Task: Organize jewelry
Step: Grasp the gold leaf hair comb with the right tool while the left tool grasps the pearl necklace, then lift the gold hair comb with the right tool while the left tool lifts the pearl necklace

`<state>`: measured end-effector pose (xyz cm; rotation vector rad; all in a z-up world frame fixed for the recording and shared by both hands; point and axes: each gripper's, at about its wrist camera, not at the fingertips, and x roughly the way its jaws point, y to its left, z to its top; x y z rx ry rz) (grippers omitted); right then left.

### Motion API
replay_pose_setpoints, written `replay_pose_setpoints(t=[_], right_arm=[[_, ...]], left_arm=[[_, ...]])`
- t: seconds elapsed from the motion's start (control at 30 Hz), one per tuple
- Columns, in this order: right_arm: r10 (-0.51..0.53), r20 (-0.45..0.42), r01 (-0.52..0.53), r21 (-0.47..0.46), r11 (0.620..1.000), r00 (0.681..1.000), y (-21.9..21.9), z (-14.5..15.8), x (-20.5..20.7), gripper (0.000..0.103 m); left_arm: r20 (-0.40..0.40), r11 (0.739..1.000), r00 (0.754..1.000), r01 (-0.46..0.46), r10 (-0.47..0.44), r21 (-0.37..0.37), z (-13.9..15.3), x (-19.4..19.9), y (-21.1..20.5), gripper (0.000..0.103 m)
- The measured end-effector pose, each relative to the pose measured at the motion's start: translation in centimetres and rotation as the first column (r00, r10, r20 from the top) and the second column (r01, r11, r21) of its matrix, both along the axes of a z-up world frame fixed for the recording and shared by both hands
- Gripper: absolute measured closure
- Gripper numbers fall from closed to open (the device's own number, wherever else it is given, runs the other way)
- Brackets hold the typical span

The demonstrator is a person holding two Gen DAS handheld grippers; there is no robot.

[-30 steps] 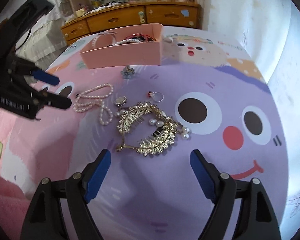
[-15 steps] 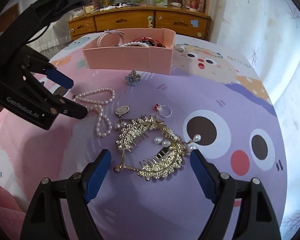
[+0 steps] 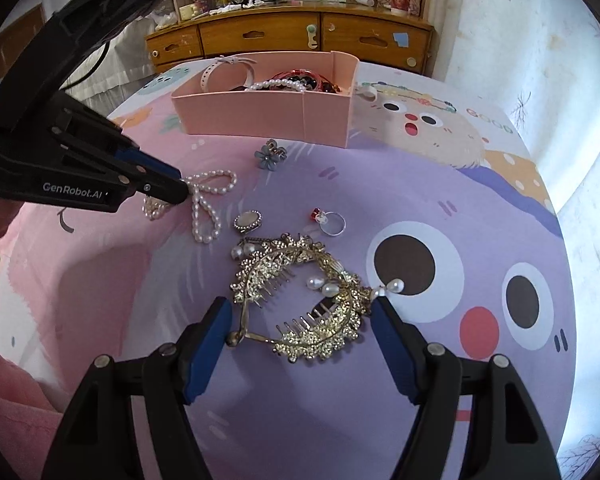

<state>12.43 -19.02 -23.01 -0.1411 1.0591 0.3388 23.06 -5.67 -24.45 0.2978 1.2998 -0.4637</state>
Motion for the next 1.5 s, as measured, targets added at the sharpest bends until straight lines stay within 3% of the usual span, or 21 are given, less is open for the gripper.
replay_pose_setpoints(t=[0.2,0.27,0.53,0.7,0.93,1.17,1.2,1.5], right_arm=[[-0.066,-0.047,0.068,0.051,0.996,0.997,-0.8,0.3,-0.5,0.031],[-0.092,-0.066,0.097,0.075,0.992,0.994,-1.2,0.4,-0.7,0.031],[-0.21,-0.136,0.234,0.193,0.953,0.968,-2.9,1.2,-2.0,0.031],[-0.247,-0.135,0.272,0.219,0.937,0.96,-3.3,2.3,-2.7,0.031],[-0.268,-0.117,0.289,0.233,0.929,0.956,-3.7,4.0,-3.7,0.031],[-0.291,-0.099,0.306,0.226,0.925,0.952,-4.3,5.4,-5.0,0.032],[-0.294,-0.097,0.309,0.225,0.924,0.951,-4.4,5.6,-5.0,0.032],[-0.319,-0.079,0.329,0.236,0.914,0.944,-4.7,7.0,-5.1,0.031]], left_arm=[[0.012,0.996,0.999,-0.05,0.051,-0.069,2.2,-0.4,1.3,0.095],[0.008,0.994,0.998,-0.061,0.062,-0.091,3.1,-0.6,1.7,0.101],[0.042,0.986,0.995,-0.088,0.095,-0.139,7.3,-1.7,3.1,0.101],[0.001,0.994,0.998,-0.07,0.07,-0.088,5.1,-1.8,2.4,0.088],[-0.029,0.999,0.999,-0.024,0.023,-0.031,1.5,-0.5,0.7,0.083],[-0.021,1.0,1.0,0.008,-0.008,-0.009,0.2,0.1,0.1,0.086],[-0.024,1.0,1.0,0.015,-0.016,-0.007,0.0,0.1,0.1,0.097],[-0.014,1.0,1.0,0.023,-0.023,-0.012,0.1,-0.2,0.0,0.1]])
